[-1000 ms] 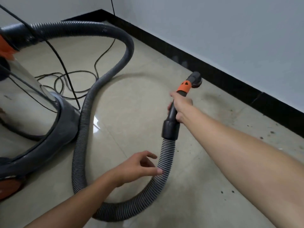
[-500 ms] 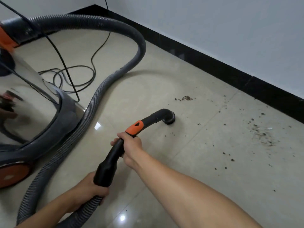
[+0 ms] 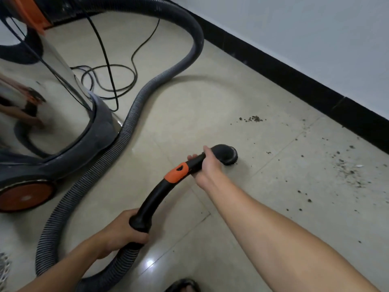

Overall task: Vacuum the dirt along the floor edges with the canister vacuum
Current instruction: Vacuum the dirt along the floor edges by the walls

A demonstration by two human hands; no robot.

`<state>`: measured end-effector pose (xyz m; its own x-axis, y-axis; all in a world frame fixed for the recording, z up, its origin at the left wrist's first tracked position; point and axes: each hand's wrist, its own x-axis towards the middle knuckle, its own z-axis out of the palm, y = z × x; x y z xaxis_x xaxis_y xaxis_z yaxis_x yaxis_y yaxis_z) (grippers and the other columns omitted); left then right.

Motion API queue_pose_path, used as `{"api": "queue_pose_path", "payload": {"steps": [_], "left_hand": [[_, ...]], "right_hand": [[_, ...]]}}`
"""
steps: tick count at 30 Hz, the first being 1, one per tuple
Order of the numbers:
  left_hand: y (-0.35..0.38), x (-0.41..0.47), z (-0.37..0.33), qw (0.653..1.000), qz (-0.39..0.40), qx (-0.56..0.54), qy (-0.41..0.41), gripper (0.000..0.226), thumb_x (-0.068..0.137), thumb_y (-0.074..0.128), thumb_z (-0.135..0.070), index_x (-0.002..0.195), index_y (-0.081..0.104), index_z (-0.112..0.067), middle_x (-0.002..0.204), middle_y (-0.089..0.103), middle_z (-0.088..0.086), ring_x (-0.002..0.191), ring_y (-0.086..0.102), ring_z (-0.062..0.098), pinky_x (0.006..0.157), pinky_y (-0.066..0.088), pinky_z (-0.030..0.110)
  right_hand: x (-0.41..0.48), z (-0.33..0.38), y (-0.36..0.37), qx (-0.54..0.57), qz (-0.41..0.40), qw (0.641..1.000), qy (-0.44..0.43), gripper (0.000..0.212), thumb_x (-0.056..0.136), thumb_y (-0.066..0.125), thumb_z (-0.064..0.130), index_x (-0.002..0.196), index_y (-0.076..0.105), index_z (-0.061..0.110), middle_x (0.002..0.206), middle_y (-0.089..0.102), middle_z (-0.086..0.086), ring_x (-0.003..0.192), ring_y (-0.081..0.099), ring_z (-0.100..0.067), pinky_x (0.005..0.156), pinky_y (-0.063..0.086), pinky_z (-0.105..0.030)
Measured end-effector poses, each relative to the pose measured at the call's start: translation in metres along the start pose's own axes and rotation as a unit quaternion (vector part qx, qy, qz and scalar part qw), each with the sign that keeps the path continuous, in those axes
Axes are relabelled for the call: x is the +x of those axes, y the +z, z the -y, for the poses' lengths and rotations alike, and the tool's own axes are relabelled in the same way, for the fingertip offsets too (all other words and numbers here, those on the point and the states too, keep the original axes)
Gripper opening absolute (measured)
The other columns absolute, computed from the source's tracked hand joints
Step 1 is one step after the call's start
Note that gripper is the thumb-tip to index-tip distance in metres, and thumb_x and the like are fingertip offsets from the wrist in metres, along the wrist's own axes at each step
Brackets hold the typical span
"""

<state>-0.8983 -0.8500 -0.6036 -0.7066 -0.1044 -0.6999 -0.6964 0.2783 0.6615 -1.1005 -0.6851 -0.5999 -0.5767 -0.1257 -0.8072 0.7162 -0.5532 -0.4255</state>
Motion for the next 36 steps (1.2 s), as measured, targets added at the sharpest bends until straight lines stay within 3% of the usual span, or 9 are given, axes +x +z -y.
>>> {"api": "queue_pose_path", "payload": {"steps": [6, 10, 15, 17, 20, 23, 26, 30, 36], "left_hand": [[0.014, 0.022, -0.016, 0.986, -0.134, 0.073, 0.063, 0.019, 0.067, 0.068, 0.006, 0.080, 0.057, -0.003, 0.063, 0.055, 0.009, 0.049, 0.058, 0.019, 0.050, 0.051, 0.035], [0.037, 0.046, -0.040, 0.987, -0.094, 0.101, 0.087, 0.018, 0.070, 0.066, 0.002, 0.082, 0.056, -0.007, 0.066, 0.057, 0.009, 0.047, 0.060, 0.020, 0.046, 0.050, 0.031], [0.091, 0.072, -0.080, 0.985, -0.027, 0.113, 0.129, 0.018, 0.069, 0.067, -0.006, 0.081, 0.055, -0.013, 0.067, 0.059, 0.006, 0.046, 0.060, 0.016, 0.044, 0.047, 0.025], [0.102, 0.074, -0.083, 0.986, -0.019, 0.100, 0.135, 0.018, 0.067, 0.067, -0.008, 0.079, 0.055, -0.012, 0.065, 0.058, 0.006, 0.045, 0.059, 0.017, 0.043, 0.048, 0.028], [0.094, 0.070, -0.069, 0.989, -0.057, 0.071, 0.116, 0.019, 0.067, 0.068, -0.005, 0.082, 0.056, -0.009, 0.060, 0.058, 0.007, 0.042, 0.058, 0.017, 0.042, 0.049, 0.031], [0.073, 0.063, -0.048, 0.987, -0.127, 0.040, 0.092, 0.016, 0.069, 0.067, 0.004, 0.079, 0.055, -0.002, 0.052, 0.055, 0.007, 0.040, 0.056, 0.022, 0.044, 0.047, 0.036], [0.061, 0.059, -0.042, 0.985, -0.150, 0.025, 0.077, 0.015, 0.071, 0.065, 0.006, 0.076, 0.053, -0.002, 0.047, 0.054, 0.007, 0.040, 0.056, 0.025, 0.044, 0.047, 0.036], [0.079, 0.075, -0.069, 0.988, -0.119, 0.034, 0.089, 0.020, 0.059, 0.065, -0.013, 0.073, 0.053, -0.004, 0.051, 0.054, 0.005, 0.040, 0.054, 0.020, 0.043, 0.045, 0.033], [0.149, 0.114, -0.133, 0.989, -0.015, 0.072, 0.129, 0.020, 0.072, 0.069, -0.008, 0.089, 0.058, -0.008, 0.062, 0.058, 0.005, 0.041, 0.054, 0.012, 0.040, 0.042, 0.023]], "right_hand": [[0.005, -0.039, 0.005, -0.050, 0.026, 0.998, 0.036, 0.019, 0.096, 0.061, 0.024, 0.090, 0.050, 0.009, 0.078, 0.055, -0.010, 0.062, 0.061, -0.023, 0.073, 0.055, -0.042], [0.016, -0.008, -0.023, -0.036, -0.015, 0.999, -0.007, 0.018, 0.097, 0.060, 0.022, 0.093, 0.051, 0.007, 0.081, 0.057, -0.011, 0.063, 0.062, -0.025, 0.073, 0.056, -0.043], [0.023, 0.047, -0.072, -0.009, -0.097, 0.992, -0.086, 0.032, 0.095, 0.063, 0.019, 0.119, 0.051, 0.002, 0.084, 0.057, -0.014, 0.068, 0.061, -0.027, 0.068, 0.058, -0.041], [0.024, 0.054, -0.080, -0.011, -0.107, 0.990, -0.093, 0.028, 0.095, 0.064, 0.020, 0.112, 0.052, 0.002, 0.081, 0.058, -0.013, 0.065, 0.061, -0.026, 0.069, 0.059, -0.041], [0.026, 0.039, -0.063, -0.064, -0.083, 0.992, -0.074, 0.020, 0.094, 0.065, 0.020, 0.095, 0.050, 0.006, 0.072, 0.059, -0.011, 0.056, 0.061, -0.023, 0.066, 0.059, -0.039], [0.036, 0.010, -0.028, -0.127, -0.020, 0.990, -0.049, 0.024, 0.093, 0.065, 0.019, 0.105, 0.050, 0.006, 0.066, 0.058, -0.009, 0.050, 0.060, -0.020, 0.055, 0.056, -0.034], [0.043, -0.001, -0.010, -0.150, 0.014, 0.988, -0.027, 0.023, 0.093, 0.065, 0.018, 0.104, 0.049, 0.006, 0.069, 0.058, -0.009, 0.053, 0.060, -0.021, 0.061, 0.058, -0.038], [0.047, 0.032, -0.033, -0.159, -0.005, 0.986, -0.054, 0.020, 0.093, 0.065, 0.018, 0.099, 0.050, 0.006, 0.066, 0.060, -0.009, 0.053, 0.062, -0.021, 0.056, 0.056, -0.035], [0.035, 0.123, -0.099, -0.098, -0.105, 0.984, -0.109, 0.020, 0.096, 0.060, 0.012, 0.081, 0.049, 0.003, 0.066, 0.057, -0.013, 0.058, 0.059, -0.024, 0.065, 0.054, -0.042]]}}
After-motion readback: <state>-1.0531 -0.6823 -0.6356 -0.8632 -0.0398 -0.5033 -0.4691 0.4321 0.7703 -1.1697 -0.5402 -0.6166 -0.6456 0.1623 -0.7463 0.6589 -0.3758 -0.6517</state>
